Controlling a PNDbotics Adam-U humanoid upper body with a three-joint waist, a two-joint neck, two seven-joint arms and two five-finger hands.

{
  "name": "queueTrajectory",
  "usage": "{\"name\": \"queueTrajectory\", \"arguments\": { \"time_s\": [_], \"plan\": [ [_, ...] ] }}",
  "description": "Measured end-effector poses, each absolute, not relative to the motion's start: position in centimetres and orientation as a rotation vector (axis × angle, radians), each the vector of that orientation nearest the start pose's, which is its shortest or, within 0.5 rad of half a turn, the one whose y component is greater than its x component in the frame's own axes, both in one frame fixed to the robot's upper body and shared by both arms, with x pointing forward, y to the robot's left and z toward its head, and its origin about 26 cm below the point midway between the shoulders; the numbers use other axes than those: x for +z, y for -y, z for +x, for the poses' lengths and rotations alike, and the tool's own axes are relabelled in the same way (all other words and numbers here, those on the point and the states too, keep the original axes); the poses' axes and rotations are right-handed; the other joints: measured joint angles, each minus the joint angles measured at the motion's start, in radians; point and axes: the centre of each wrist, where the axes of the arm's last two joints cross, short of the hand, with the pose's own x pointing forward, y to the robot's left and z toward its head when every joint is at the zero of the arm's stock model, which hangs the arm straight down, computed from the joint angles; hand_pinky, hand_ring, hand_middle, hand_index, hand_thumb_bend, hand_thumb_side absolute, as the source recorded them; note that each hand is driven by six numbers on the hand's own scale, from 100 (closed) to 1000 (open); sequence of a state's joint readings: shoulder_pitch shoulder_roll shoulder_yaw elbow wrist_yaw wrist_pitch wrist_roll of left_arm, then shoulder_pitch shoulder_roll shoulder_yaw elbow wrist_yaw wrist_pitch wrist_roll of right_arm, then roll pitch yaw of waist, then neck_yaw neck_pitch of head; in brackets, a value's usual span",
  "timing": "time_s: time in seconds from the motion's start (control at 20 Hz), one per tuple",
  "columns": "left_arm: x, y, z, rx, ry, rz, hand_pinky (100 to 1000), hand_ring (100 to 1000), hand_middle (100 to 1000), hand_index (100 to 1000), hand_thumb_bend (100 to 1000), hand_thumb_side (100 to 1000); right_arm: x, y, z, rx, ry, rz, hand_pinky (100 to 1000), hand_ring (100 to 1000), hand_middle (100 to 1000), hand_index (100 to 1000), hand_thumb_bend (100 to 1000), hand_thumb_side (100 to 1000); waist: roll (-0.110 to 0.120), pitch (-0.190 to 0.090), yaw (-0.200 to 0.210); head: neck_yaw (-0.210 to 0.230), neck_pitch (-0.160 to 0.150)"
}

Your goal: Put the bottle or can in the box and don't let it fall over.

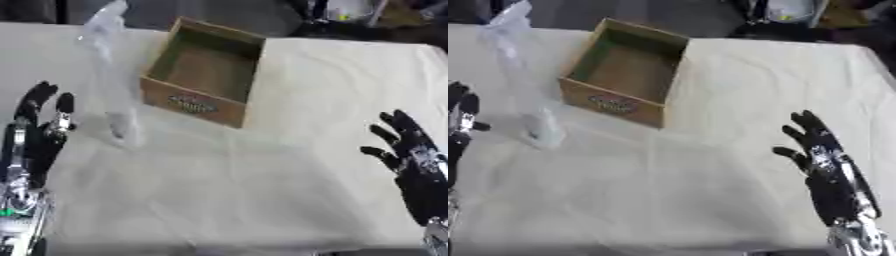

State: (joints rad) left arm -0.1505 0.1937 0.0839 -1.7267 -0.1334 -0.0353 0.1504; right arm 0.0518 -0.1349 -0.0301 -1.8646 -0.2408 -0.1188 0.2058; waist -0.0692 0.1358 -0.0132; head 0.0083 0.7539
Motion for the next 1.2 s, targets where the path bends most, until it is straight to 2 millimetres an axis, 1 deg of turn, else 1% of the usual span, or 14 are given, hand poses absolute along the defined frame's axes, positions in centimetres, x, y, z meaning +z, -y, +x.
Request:
{"name": "queueTrajectory", "arguments": {
  "time_s": [0.2, 0.4, 0.6, 0.7, 0.9, 1.05, 1.2],
  "plan": [
    [8.5, -29.0, 30.9, -0.086, 1.918, 0.407, 531, 1000, 929, 829, 445, 668, 6.0, 27.6, 25.9, 0.118, 1.938, 0.219, 752, 953, 968, 1000, 100, 662, 0.002, 0.0, 0.0, -0.001, -0.001],
    [8.6, -29.1, 30.9, -0.091, 1.918, 0.413, 532, 1000, 930, 831, 446, 666, 6.0, 27.6, 25.9, 0.118, 1.937, 0.219, 752, 953, 968, 1000, 100, 662, 0.007, -0.001, 0.0, -0.002, -0.009],
    [9.0, -29.4, 30.9, -0.103, 1.927, 0.428, 540, 1000, 943, 836, 483, 649, 6.0, 27.6, 25.9, 0.118, 1.937, 0.219, 752, 953, 968, 1000, 100, 662, 0.007, -0.003, 0.0, -0.003, -0.012],
    [9.8, -30.0, 31.1, -0.132, 1.945, 0.449, 546, 1000, 954, 839, 510, 643, 6.0, 27.6, 25.9, 0.119, 1.936, 0.22, 752, 953, 968, 1000, 100, 662, 0.01, -0.005, -0.005, -0.007, -0.012],
    [12.6, -31.1, 31.6, -0.264, 1.994, 0.501, 561, 1000, 973, 853, 566, 630, 6.1, 27.5, 25.9, 0.122, 1.937, 0.222, 752, 953, 968, 1000, 100, 664, 0.02, -0.008, -0.012, -0.015, -0.014],
    [14.5, -31.3, 32.1, -0.371, 2.02, 0.517, 569, 1000, 984, 864, 578, 630, 6.1, 27.5, 26.0, 0.124, 1.936, 0.223, 753, 953, 968, 1000, 100, 665, 0.023, -0.008, -0.018, -0.021, -0.017],
    [15.9, -31.1, 33.0, -0.442, 2.031, 0.516, 568, 1000, 984, 868, 561, 630, 6.1, 27.5, 26.0, 0.125, 1.937, 0.223, 753, 953, 968, 1000, 100, 666, 0.026, -0.008, -0.027, -0.027, -0.017]
  ]
}}
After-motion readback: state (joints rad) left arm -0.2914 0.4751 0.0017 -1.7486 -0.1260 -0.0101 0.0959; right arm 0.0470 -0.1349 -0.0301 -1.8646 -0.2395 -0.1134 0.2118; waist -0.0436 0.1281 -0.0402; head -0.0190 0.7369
